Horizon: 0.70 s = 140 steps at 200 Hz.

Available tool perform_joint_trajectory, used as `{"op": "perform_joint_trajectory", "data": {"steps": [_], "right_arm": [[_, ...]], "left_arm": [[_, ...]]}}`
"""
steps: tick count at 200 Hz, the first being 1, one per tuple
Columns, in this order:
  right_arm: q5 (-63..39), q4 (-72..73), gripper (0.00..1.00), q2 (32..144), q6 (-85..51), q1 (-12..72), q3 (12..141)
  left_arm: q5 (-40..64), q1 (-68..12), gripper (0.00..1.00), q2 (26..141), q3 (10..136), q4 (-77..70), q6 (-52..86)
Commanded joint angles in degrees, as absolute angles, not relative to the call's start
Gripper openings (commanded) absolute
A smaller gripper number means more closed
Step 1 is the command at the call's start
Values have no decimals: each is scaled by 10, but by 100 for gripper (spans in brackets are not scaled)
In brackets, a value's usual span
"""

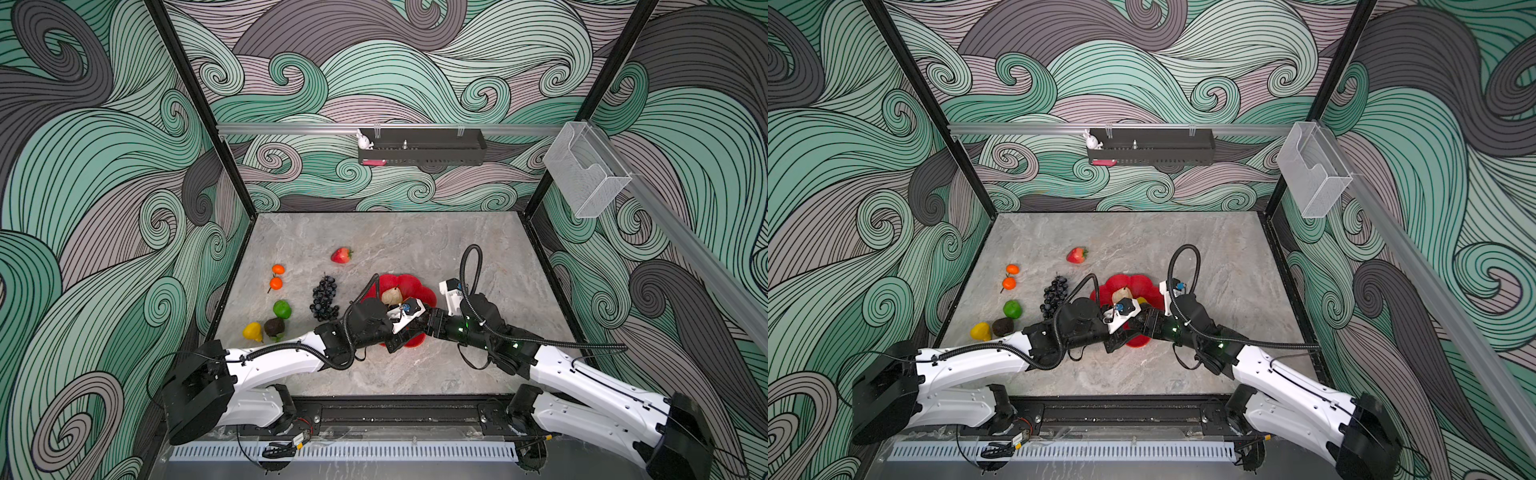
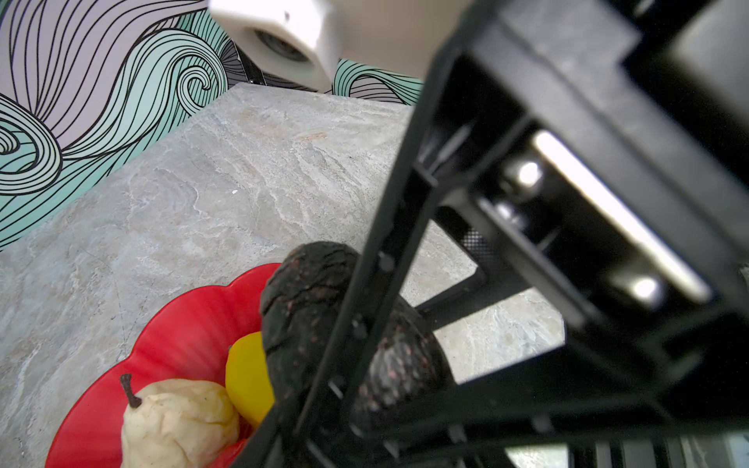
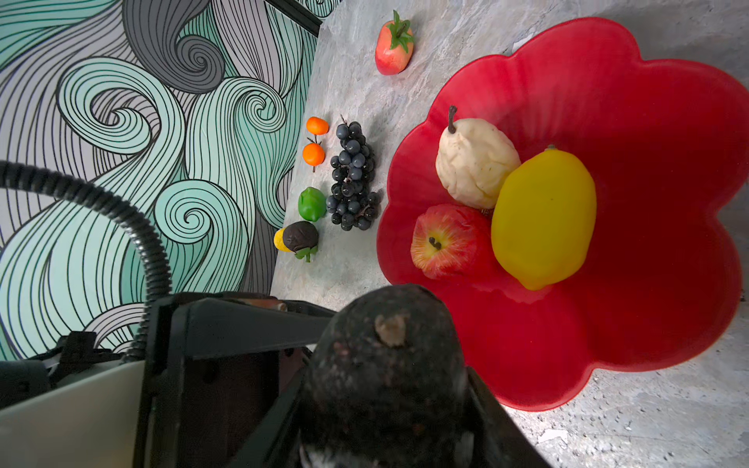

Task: Arrange fruit in a fruit bowl
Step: Place the fruit in the fruit bowl.

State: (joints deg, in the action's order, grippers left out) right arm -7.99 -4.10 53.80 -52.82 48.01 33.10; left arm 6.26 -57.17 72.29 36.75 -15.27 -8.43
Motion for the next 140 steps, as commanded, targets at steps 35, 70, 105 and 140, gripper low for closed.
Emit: {"op": "perform_joint_trajectory", "data": {"steps": [35,70,105,140], "right_arm": [[-70,-49,38,541,-513,482,344],[-69,-56,35,546,-503,482,356],[-55,-72,34,543,-486,483,362],[9,-143,34,545,-418,481,393]], "left_arm": [[59,-577,49,712,393,-163,-91],[55,-577,51,705,393,-156,-94],[36,-577,60,699,404,-122,-83],[-12,-576,78,662,388,-94,-56]]}}
